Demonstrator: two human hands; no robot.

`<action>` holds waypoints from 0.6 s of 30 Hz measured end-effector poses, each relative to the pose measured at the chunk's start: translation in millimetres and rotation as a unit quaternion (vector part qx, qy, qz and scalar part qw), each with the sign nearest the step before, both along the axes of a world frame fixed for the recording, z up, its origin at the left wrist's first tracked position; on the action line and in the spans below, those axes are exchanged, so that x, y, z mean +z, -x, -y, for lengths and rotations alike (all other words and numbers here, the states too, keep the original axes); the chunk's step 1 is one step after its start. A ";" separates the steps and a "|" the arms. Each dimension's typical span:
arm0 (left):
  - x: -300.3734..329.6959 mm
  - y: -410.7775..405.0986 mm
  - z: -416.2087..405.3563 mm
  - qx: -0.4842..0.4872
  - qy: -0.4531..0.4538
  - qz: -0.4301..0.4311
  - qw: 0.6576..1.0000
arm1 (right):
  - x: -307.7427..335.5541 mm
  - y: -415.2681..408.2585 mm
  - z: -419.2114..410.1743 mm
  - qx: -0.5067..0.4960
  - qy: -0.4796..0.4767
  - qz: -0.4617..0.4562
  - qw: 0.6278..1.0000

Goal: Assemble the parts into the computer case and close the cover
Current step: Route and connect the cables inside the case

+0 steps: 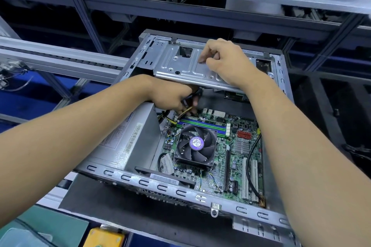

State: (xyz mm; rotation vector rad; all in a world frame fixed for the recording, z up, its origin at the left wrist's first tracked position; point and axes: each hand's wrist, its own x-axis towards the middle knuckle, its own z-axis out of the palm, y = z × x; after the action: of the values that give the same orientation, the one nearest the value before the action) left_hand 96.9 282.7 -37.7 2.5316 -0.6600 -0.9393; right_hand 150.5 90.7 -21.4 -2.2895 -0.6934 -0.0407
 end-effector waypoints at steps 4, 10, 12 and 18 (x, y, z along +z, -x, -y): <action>3.2 3.0 3.1 0.000 0.124 -0.107 0.986 | 0.0 0.0 -0.7 -0.001 0.002 -0.001 1.000; -3.9 4.1 10.0 0.068 0.179 -0.111 0.975 | 1.4 1.7 -2.1 -0.003 0.008 0.007 1.000; -2.7 4.3 11.4 0.053 0.179 -0.090 0.978 | 1.7 1.9 -3.2 -0.004 0.012 0.009 1.000; -0.7 -0.2 34.8 0.019 0.034 0.001 0.999 | 2.6 1.8 -2.5 -0.008 0.012 0.004 1.000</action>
State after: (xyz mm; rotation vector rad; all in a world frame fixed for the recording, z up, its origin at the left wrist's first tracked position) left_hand 97.1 247.9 -38.4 2.4760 -0.6315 -0.8869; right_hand 148.8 93.2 -18.8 -2.3182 -0.6839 -0.0496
